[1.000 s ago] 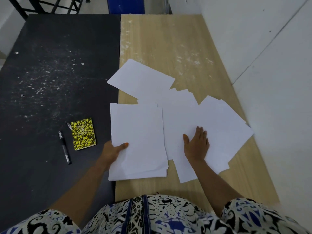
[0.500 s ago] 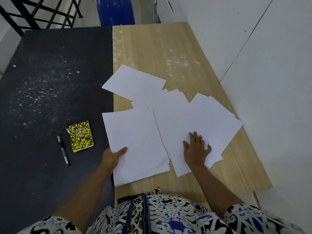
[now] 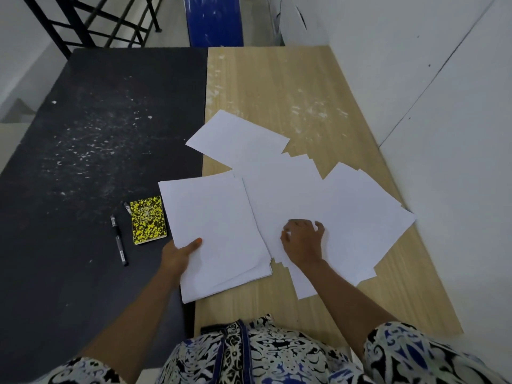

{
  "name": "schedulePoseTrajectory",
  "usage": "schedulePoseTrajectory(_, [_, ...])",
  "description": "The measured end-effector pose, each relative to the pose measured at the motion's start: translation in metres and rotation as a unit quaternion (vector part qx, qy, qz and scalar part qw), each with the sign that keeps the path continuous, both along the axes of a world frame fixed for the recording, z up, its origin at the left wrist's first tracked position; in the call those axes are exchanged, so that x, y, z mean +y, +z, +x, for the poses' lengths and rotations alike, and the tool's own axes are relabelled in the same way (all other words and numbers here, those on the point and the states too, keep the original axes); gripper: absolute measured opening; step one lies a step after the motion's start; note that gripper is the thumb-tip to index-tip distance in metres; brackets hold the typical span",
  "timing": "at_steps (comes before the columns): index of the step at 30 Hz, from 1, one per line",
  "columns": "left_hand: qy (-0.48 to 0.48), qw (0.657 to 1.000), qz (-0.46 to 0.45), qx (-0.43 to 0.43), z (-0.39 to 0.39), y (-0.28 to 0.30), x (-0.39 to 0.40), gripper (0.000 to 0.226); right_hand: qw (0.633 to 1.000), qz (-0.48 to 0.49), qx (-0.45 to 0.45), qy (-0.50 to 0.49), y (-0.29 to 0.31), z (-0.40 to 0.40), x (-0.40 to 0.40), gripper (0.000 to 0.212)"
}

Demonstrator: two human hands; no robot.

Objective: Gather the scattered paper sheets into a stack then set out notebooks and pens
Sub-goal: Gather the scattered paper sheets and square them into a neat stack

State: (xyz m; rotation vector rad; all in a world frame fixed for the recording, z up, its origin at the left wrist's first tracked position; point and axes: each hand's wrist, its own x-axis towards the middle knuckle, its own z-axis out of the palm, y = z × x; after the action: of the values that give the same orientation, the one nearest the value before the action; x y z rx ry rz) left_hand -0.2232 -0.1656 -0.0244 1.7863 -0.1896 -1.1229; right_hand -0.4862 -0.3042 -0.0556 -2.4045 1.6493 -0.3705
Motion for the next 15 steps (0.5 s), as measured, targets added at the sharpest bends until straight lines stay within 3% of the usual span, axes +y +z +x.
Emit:
schedulePoseTrajectory(2, [0.017,1.0,-0.008,-0.019,0.004,0.005,-0.007,0.049,1.0,0.003,0.006,0.012,0.011,0.011,-0.01,0.005])
schedulePoseTrajectory(4, [0.034,0.999,-0.015,-0.036,0.013,0.007,-0.017,0.048,0.998,0.042,0.005,0.046,0.018,0.027,-0.024,0.013])
schedulePoseTrajectory(9, [0.04,0.997,-0.006,-0.065,0.033,0.003,-0.037,0.047,0.987,0.133,0.005,0.087,0.03,0.066,-0.057,0.046])
schedulePoseTrajectory(15, [0.006,0.996,0.012,-0.093,0.048,-0.002,-0.056,0.048,0.979,0.168,0.067,0.096,0.024,0.103,-0.105,0.09])
